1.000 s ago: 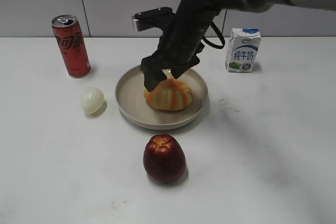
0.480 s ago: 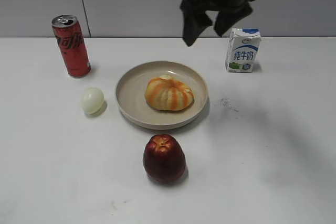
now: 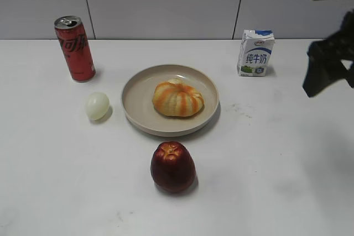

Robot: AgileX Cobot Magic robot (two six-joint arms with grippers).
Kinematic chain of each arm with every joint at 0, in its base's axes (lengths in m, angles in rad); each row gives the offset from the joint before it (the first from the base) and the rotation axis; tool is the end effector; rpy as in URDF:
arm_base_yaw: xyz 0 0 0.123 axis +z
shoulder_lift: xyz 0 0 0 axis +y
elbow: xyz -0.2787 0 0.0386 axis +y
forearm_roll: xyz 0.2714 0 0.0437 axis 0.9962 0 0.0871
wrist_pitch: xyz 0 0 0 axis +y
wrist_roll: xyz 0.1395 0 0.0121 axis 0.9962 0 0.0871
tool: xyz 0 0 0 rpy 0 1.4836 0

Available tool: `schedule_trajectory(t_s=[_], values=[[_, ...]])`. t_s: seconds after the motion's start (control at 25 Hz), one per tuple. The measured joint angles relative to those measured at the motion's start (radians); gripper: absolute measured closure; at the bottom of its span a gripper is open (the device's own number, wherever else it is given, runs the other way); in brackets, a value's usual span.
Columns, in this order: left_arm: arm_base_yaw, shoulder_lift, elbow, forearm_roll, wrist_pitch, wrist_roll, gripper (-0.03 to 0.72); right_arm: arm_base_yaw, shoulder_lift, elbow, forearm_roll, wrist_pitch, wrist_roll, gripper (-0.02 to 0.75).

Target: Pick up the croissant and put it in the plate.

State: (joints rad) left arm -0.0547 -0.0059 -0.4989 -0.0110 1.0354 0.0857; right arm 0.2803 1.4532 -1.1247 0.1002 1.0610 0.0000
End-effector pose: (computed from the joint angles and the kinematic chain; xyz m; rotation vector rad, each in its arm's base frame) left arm 0.0638 -0.0048 0.2693 0.1416 2.0092 0.0066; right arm 0.2982 0.0986 0.2237 -0.3497 2.8618 0.1887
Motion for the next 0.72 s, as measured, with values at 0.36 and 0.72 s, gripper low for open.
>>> schedule_trajectory(t_s=[0.36,0.72], values=[[0.0,0.0,0.0,0.0,0.0,0.0,0.458,-0.001,-0.556,0.392,-0.054,-0.062,0.058,0.131],[0.0,0.0,0.0,0.0,0.0,0.0,0.457,-0.001,-1.015,0.591,-0.08,-0.074,0.064,0.143]])
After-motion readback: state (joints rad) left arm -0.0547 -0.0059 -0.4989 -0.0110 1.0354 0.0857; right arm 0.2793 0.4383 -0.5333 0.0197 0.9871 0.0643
